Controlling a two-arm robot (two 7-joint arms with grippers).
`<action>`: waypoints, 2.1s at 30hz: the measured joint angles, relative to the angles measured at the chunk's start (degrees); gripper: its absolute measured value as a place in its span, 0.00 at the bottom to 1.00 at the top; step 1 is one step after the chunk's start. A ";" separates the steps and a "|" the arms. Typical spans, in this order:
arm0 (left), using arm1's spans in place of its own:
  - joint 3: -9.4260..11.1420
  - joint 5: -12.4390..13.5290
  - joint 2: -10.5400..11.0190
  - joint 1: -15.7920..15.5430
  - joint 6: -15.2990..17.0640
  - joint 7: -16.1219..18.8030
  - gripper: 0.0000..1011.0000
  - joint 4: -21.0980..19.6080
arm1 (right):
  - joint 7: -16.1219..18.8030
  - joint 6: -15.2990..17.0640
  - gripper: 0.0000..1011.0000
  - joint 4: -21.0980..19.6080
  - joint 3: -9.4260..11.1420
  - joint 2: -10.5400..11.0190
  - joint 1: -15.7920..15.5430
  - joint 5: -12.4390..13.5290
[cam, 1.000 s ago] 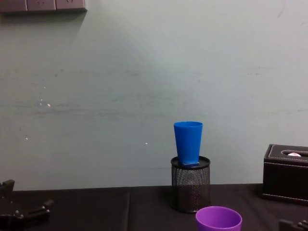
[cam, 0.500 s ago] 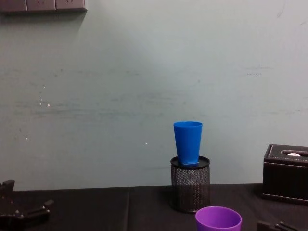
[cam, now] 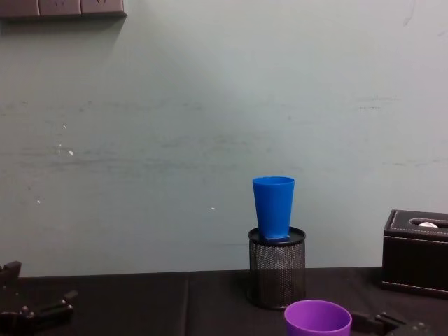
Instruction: Pick up one cup with a gripper and tap it against the other cup.
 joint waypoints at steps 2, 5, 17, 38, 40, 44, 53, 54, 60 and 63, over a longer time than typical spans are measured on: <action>0.00 0.00 0.00 0.00 0.00 0.00 0.99 0.00 | 0.36 0.02 0.99 0.61 -0.11 -0.38 0.51 -0.15; 0.00 0.00 0.00 0.00 0.00 0.00 0.99 0.00 | 0.80 0.03 0.99 1.68 -0.39 -1.08 1.48 -0.64; 0.00 0.00 0.00 0.00 0.00 0.00 0.99 0.00 | 1.06 -0.38 0.99 4.88 -1.24 -3.28 4.45 -2.95; 0.00 0.00 0.00 0.00 0.00 0.00 0.99 0.00 | 1.11 -1.65 0.99 5.79 -0.97 -4.54 4.85 -3.74; 0.00 0.00 0.00 0.00 0.00 0.00 0.99 0.00 | 1.11 -1.63 0.99 5.79 -0.96 -4.53 4.84 -3.74; 0.00 0.00 0.00 0.00 0.00 0.00 0.99 0.00 | 1.12 -1.55 0.99 5.77 -0.96 -4.52 4.84 -3.74; 0.00 0.00 0.00 0.00 0.00 0.00 0.99 0.00 | 1.12 -1.43 0.99 5.73 -0.96 -4.49 4.84 -3.72; 0.00 0.00 0.00 0.00 0.00 0.00 0.99 0.00 | 1.12 -1.42 0.99 5.73 -0.96 -4.48 4.84 -3.71; 0.00 0.00 0.00 0.00 0.00 0.00 0.99 0.00 | 1.12 -1.38 0.92 5.70 -0.96 -4.45 4.84 -3.69; 0.00 0.00 0.00 0.00 0.00 0.00 0.99 0.00 | 1.12 -1.37 0.85 5.69 -0.96 -4.44 4.84 -3.68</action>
